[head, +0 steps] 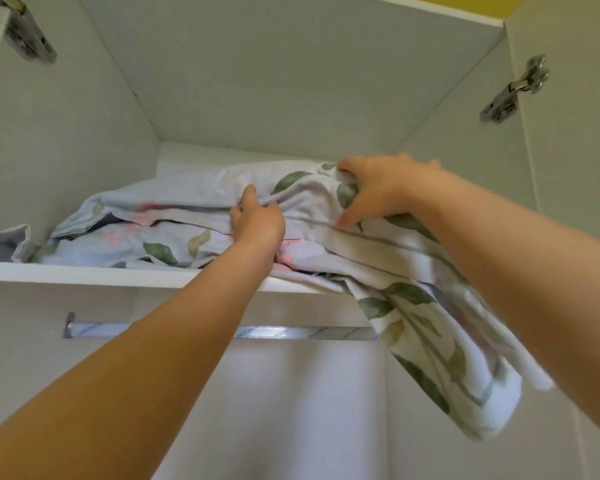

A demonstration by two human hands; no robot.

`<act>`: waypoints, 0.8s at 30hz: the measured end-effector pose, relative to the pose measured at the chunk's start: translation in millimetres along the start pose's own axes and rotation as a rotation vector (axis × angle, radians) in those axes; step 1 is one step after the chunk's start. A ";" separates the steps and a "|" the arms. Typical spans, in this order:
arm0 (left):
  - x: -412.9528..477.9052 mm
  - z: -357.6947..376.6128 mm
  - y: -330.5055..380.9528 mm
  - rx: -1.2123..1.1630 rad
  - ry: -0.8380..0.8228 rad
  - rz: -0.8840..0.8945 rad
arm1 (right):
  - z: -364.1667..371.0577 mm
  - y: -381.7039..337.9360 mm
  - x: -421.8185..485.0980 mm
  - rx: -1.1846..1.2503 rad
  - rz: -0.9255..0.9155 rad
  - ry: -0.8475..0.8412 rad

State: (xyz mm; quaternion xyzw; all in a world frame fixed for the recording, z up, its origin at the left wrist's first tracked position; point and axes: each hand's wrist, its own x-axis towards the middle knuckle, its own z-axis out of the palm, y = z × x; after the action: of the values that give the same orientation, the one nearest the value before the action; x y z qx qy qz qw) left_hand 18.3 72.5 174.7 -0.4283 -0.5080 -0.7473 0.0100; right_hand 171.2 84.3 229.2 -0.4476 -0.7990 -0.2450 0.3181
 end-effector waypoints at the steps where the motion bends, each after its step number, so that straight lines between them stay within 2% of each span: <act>1: -3.2 0.5 -0.7 0.007 -0.032 0.028 | 0.7 12.0 -4.2 0.005 0.053 -0.043; 3: -10.4 3.8 0.2 -0.004 -0.110 0.077 | 8.9 27.7 -9.4 0.134 0.069 -0.013; 7: -18.6 14.2 -0.3 -0.004 -0.225 0.129 | 26.0 31.7 -7.7 0.364 0.024 0.385; 9: -16.5 15.4 -2.9 -0.061 -0.288 0.129 | 21.8 23.7 -6.7 0.444 0.019 0.514; 12: -10.8 13.5 -3.0 -0.133 -0.345 0.002 | 2.8 2.5 -0.8 0.483 -0.056 0.646; 14: -5.3 4.4 0.0 -0.262 -0.362 -0.079 | -6.6 -16.1 0.0 0.507 -0.126 0.709; 17: 4.4 -21.7 6.5 -0.478 -0.413 -0.039 | -3.9 -38.0 -5.9 0.548 -0.211 0.732; 19: 4.7 -41.1 14.7 -0.493 -0.470 -0.025 | 2.0 -44.3 -10.4 0.572 -0.271 0.705; 21: 4.8 -47.6 21.6 -0.257 -0.416 0.126 | 6.2 -43.3 -15.2 0.622 -0.311 0.628; 23: 7.8 -51.3 26.2 0.029 -0.283 0.403 | 8.4 -35.6 -18.8 0.783 -0.305 0.536; 24: 9.1 -50.6 28.2 0.153 -0.321 0.540 | 9.3 -29.8 -20.4 0.861 -0.295 0.485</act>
State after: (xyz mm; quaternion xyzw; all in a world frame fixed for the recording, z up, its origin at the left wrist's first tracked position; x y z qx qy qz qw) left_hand -6.7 23.8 195.9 -0.6579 -0.4257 -0.6003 0.1600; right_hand 150.7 64.8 204.9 -0.0891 -0.7854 -0.0330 0.6117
